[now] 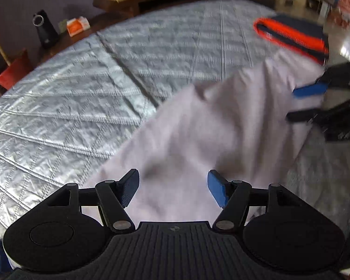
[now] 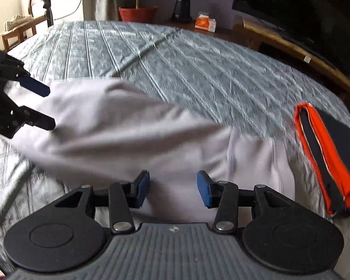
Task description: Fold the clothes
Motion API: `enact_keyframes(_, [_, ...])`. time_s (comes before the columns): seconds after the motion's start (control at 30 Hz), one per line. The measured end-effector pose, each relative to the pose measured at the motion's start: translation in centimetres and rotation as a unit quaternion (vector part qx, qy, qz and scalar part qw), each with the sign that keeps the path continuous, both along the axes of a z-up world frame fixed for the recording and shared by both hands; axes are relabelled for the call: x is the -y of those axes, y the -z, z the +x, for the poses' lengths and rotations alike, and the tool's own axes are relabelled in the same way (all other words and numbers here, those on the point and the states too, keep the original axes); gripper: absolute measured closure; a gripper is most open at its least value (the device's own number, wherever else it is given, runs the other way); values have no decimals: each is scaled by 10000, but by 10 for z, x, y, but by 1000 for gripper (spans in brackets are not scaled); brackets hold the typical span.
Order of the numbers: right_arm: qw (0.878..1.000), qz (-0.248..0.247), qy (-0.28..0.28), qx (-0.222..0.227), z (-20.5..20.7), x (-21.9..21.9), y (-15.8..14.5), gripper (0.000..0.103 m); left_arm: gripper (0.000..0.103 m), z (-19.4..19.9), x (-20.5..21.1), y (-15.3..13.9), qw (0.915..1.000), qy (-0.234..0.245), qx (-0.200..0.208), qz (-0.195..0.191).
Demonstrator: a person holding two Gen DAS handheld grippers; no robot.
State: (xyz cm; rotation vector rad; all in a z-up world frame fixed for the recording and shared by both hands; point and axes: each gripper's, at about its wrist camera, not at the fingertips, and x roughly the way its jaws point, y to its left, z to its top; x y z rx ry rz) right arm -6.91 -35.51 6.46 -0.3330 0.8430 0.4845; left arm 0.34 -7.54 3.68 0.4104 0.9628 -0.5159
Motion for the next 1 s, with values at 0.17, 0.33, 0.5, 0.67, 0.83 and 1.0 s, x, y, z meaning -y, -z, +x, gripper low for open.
enact_keyframes(0.17, [9997,-135,-201,34,-21,12,2,56,22,4,-7,4,9999,-133,-84,-43])
enact_keyframes(0.33, [9986,-251,-294,-370,-26,21,-12,54,20,3,-5,3,10000,-31,-22,84])
enact_keyframes(0.5, [9983,533,234,69,9,33,-43,48,19,5,-3,2,9999,-58,-90,58])
enact_keyframes(0.67, [9993,-28,378,-46,62,20,-11,49,17,6,-3,4,9999,-55,-90,56])
enact_keyframes(0.83, [9983,-128,538,-177,40,41,4,35,13,7,-2,4,9999,51,-18,157])
enact_keyframes(1.0, [9950,206,956,-226,16,63,9,22,12,3,3,3,9990,199,154,370])
